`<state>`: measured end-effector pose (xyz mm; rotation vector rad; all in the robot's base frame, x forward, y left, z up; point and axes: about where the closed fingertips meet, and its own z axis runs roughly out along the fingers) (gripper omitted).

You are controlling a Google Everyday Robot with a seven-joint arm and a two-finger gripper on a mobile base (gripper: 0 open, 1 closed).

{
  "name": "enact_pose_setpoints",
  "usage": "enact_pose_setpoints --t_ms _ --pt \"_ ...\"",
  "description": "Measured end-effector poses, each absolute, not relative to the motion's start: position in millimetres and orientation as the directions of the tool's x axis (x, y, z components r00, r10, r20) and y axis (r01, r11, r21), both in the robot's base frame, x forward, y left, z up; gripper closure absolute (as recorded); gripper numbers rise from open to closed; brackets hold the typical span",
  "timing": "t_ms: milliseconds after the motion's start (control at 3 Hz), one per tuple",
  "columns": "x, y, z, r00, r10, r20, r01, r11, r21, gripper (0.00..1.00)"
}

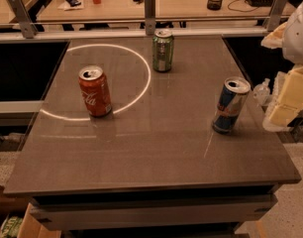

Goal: Knock coke can over

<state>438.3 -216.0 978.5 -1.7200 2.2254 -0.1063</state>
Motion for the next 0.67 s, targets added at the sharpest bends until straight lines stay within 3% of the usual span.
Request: enact_pose_setpoints --t_ms 667 --pt "436.6 -220.4 984.9 -0.278 -0.932 -0.232 -0.907 0.334 -0.255 0.0"
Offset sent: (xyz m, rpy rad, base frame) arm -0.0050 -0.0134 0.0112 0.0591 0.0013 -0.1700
